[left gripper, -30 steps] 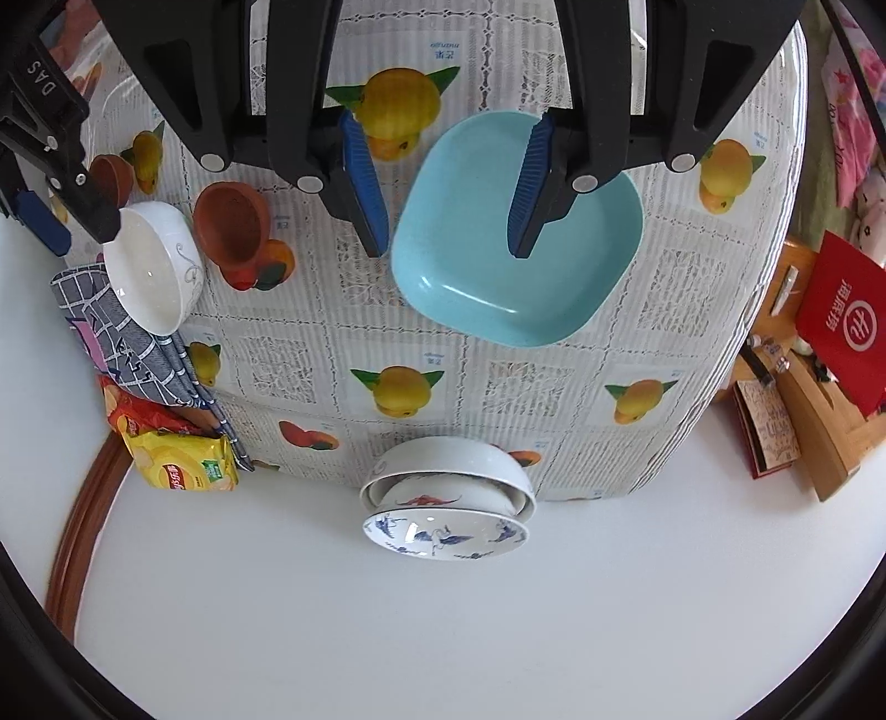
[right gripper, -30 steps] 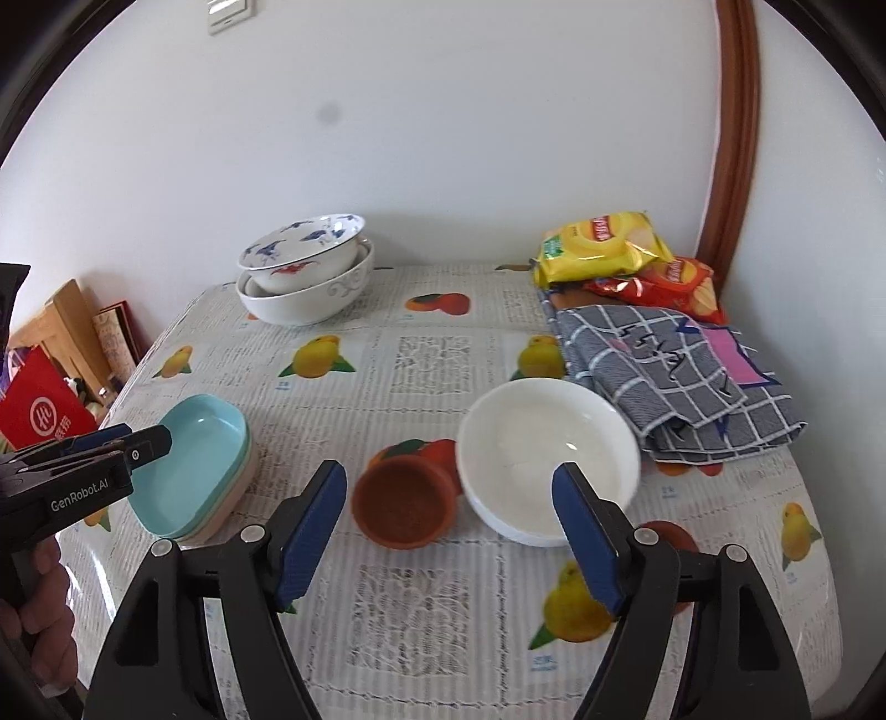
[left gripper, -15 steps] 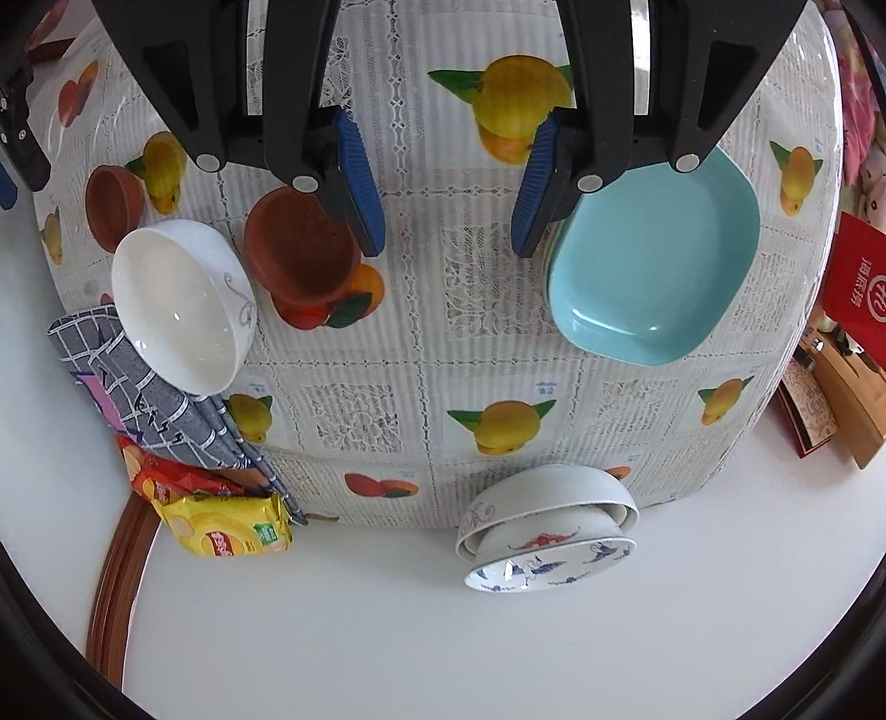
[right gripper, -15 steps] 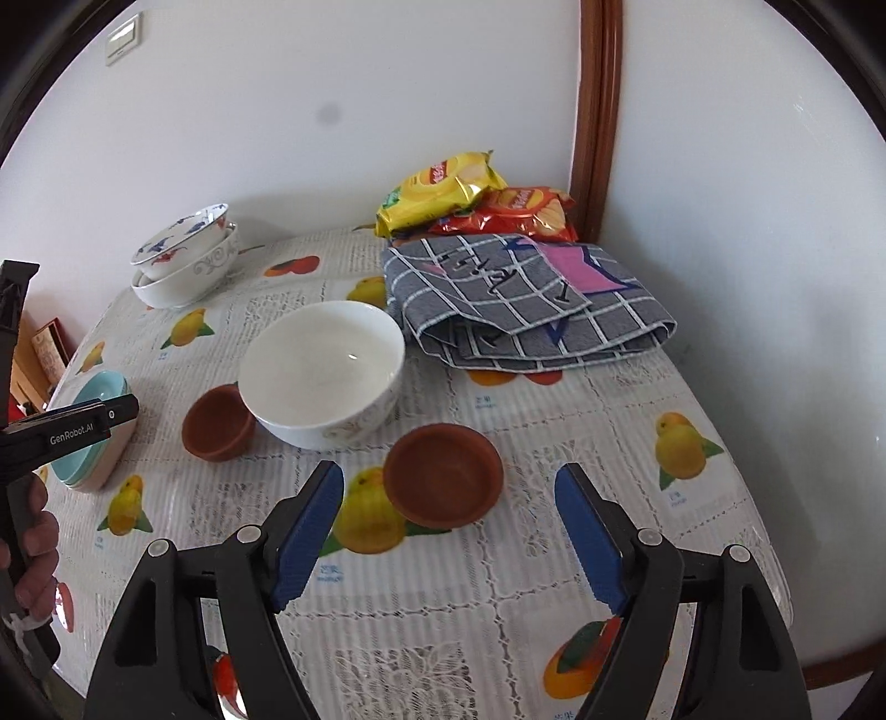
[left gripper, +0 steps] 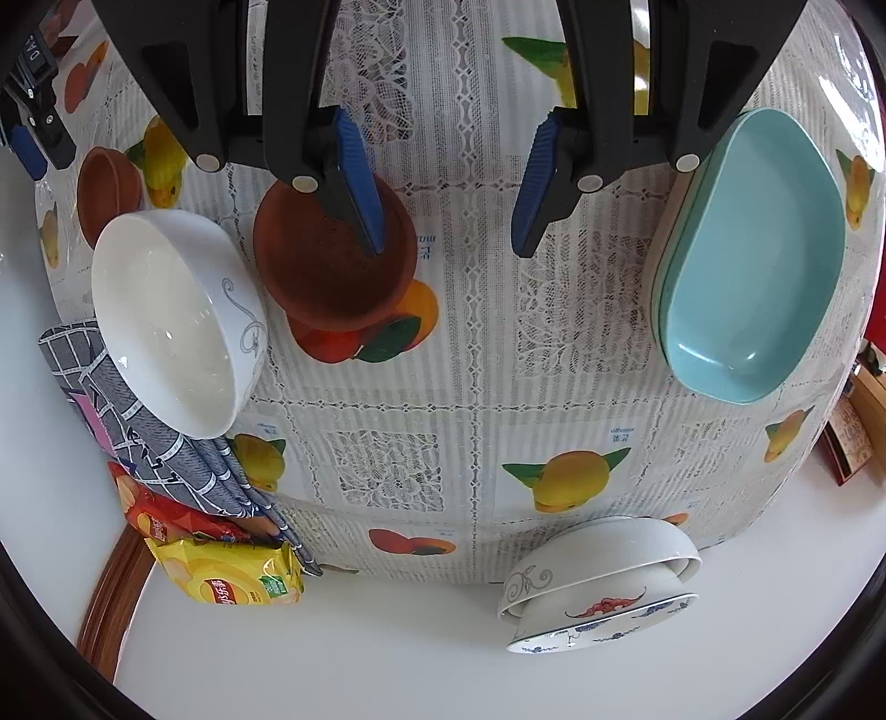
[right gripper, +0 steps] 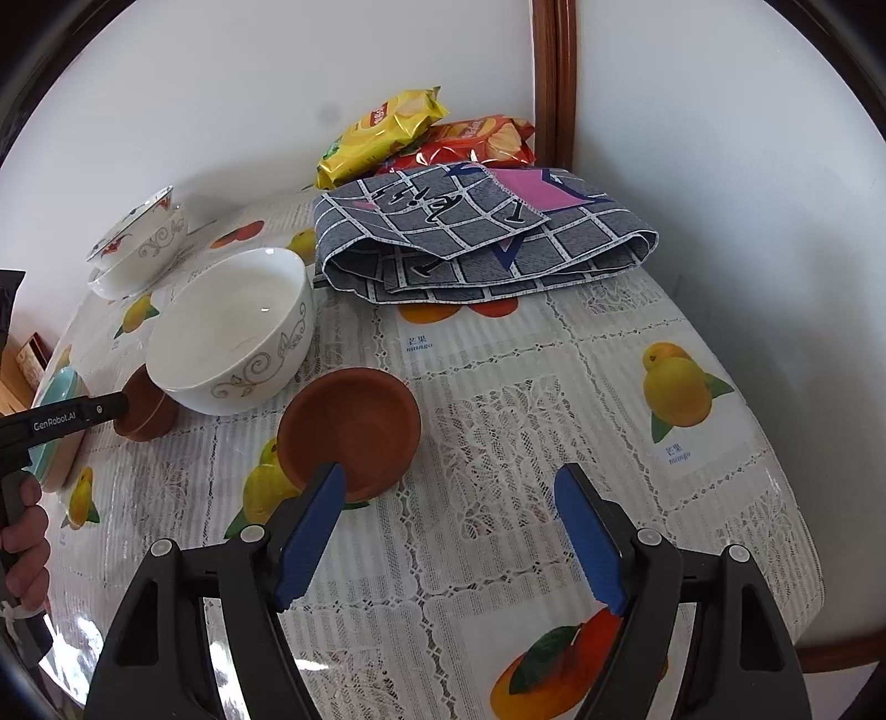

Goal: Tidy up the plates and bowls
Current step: 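Close the left gripper on one brown clay bowl rim while the right gripper grasps another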

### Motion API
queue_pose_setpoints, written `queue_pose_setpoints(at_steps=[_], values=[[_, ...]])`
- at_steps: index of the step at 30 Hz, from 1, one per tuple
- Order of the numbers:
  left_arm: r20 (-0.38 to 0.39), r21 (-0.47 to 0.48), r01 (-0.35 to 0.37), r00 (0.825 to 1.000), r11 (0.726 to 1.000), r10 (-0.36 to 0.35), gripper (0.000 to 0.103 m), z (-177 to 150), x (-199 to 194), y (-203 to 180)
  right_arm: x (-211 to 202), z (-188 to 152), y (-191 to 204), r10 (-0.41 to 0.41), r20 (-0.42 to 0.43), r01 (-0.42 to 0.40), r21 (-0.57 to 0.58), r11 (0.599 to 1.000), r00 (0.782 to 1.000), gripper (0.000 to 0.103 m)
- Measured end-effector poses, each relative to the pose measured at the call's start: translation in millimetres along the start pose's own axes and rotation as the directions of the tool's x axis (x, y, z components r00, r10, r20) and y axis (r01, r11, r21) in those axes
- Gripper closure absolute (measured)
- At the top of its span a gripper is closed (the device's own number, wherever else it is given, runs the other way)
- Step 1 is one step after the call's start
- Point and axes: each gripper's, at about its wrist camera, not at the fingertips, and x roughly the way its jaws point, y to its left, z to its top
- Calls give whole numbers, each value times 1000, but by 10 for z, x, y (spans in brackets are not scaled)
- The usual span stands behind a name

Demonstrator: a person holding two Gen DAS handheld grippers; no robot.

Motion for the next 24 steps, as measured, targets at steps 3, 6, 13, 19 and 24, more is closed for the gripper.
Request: queue_pose_setpoints(at_steps=[3,6,13,19,24], values=[[-14,5,3,1000,1000,-3,58,42,78,-30,86,44,9,8,-6,-8,2,1000,1000,26],[-41,10,4,999,1000,-3,58,54,179,-62,233,69,30,18,-38,-18,11,1000,999,28],[-49,13,12,999,1000,-11,55,71,275,-58,461,61,44,36,-70,-34,34,999,997,31],[-40,17,19,999,1000,-18,46,83,306,-20,522,79,89,3,-66,-3,3,1000,998,28],[-37,19,15,999,1000,-14,45,86,315,-35,547,103,85,-4,-65,4,5,1000,998,26]])
